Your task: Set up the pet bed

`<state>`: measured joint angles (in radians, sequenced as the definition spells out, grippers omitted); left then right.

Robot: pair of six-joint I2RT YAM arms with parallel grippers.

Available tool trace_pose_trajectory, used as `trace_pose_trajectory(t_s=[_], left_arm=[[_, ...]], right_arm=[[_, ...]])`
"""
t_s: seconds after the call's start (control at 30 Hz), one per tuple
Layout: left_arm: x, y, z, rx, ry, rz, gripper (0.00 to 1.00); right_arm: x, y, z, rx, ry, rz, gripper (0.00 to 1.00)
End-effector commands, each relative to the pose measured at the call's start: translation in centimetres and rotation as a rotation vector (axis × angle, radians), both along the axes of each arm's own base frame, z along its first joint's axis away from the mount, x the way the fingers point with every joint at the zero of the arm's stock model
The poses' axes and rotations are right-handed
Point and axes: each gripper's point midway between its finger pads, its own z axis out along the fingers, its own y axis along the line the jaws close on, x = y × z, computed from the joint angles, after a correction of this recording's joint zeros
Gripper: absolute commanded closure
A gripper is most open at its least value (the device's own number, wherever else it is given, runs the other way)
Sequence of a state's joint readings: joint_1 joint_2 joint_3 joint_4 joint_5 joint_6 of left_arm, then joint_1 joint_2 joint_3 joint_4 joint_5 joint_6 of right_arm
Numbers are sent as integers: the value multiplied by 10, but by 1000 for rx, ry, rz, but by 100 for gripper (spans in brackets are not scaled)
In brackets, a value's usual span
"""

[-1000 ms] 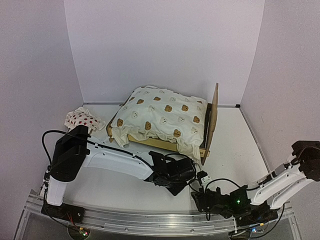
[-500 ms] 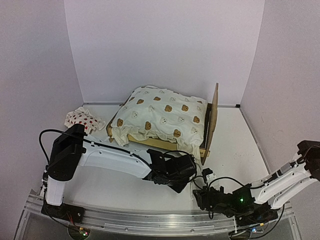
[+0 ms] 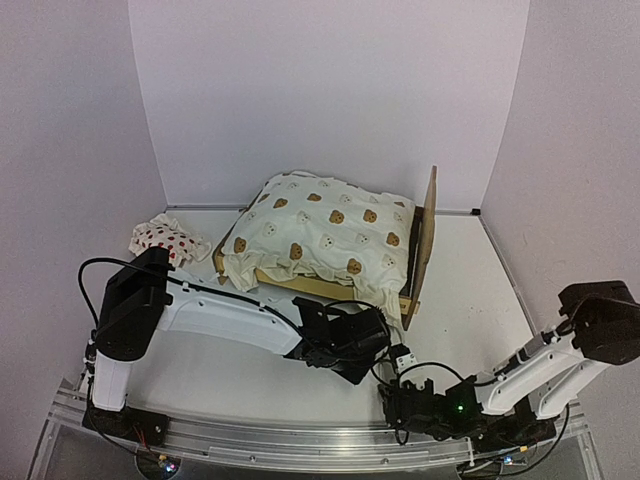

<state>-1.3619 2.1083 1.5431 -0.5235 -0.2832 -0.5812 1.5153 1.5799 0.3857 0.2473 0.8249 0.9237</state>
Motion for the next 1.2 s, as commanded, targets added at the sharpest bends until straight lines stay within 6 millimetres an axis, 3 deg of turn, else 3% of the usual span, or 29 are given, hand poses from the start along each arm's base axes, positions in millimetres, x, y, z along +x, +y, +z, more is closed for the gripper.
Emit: trace_pose_trajectory(t_s=[0.0, 0.2, 0.43, 1.0, 1.03, 1.17], left_arm=[[0, -9, 31, -86, -11, 10, 100], [6, -3, 32, -71, -29, 28, 100], [20, 8, 35, -62, -52, 66, 100], [32, 19, 38, -45, -87, 114, 100], [32, 17, 38, -48, -84, 109, 100], [27, 12, 39, -75, -65, 76, 100]], right_arm=[[-8, 9, -5, -15, 20, 17, 84], [-11, -4, -4, -19, 34, 11, 100], [-21, -18, -9, 19, 110, 19, 100], [-26, -16, -6, 21, 142, 42, 100], [-26, -15, -4, 23, 137, 44, 98], [-20, -10, 19, 41, 73, 73, 72]])
